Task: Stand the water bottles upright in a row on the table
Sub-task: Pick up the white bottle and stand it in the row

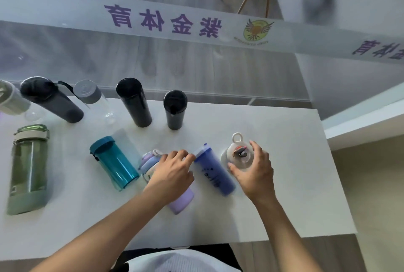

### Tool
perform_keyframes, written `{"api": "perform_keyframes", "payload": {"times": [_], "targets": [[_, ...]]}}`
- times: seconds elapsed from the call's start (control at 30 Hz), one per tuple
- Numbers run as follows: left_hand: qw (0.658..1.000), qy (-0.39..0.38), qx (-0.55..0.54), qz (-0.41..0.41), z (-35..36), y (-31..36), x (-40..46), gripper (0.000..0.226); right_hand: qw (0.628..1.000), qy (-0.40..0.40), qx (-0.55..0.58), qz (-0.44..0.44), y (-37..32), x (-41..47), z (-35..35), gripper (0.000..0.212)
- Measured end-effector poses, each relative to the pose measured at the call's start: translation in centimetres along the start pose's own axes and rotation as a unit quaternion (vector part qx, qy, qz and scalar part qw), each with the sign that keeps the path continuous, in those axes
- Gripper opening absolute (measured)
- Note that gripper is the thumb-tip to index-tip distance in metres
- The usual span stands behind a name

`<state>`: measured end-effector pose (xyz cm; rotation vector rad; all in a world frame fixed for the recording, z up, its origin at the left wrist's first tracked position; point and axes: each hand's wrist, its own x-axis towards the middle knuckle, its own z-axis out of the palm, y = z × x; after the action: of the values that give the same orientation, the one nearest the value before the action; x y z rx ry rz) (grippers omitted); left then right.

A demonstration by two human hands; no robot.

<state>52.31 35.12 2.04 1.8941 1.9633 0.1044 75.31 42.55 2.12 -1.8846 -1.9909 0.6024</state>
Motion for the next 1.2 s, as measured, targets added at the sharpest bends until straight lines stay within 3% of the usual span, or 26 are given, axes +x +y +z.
{"api": "perform_keyframes", "payload": {"times": [0.13, 0.47, 0.67, 0.87, 1.2], "targets": [[0.997, -0.036, 0.006, -0.074, 1.0, 2.9, 3.6, 0.047, 0.997, -0.082, -0.003, 0.002, 1.5, 1.3, 0.5, 0.112], [0.963, -0.068, -0.070, -0.251, 5.0, 7.3, 8.3, 0.075, 0.974, -0.216, 0.015, -0.067, 4.9, 5.1, -0.1, 0.104], [0.952, -0.033, -0.130, -0.277, 6.6, 8.4, 7.3, 0.083, 0.969, -0.226, 0.057, -0.084, 4.8, 8.5, 0.2, 0.093], [0.942, 0.019, -0.187, -0.276, 8.0, 9.0, 5.3, 0.083, 0.957, -0.255, 0.088, -0.107, 0.5, 14.4, 1.7, 0.074], [0.940, 0.023, -0.198, -0.275, 8.6, 9.0, 4.5, 0.082, 0.951, -0.261, 0.089, -0.138, -4.2, 17.8, 5.1, 0.076]]}}
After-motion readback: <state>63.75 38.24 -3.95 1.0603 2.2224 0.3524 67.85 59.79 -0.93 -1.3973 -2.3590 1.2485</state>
